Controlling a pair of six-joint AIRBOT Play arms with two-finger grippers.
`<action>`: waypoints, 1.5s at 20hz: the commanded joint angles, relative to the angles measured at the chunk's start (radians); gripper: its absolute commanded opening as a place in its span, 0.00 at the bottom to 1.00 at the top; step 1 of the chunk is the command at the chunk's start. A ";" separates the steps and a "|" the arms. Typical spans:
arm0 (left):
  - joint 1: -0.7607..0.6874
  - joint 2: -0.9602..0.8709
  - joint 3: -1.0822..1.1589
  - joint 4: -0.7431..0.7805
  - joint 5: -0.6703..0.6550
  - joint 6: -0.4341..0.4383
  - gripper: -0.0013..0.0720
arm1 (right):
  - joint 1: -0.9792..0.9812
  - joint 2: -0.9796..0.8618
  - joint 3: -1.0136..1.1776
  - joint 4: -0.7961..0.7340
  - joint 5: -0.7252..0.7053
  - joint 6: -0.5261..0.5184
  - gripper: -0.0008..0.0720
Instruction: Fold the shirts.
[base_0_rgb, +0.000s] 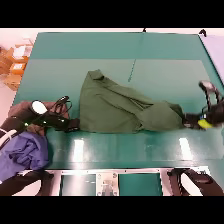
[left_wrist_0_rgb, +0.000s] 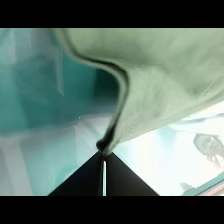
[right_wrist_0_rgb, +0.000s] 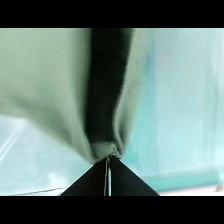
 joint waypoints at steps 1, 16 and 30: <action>0.092 0.001 0.013 0.084 -0.125 -0.004 0.04 | -0.172 0.067 -0.235 -0.042 -0.113 0.083 0.04; 0.216 0.301 1.061 -0.191 -0.040 0.105 0.04 | -0.404 0.065 0.761 0.779 -0.480 -0.245 0.04; 0.216 0.245 1.258 -0.128 0.072 0.079 0.05 | -0.397 -0.077 1.099 0.774 -0.580 -0.331 0.04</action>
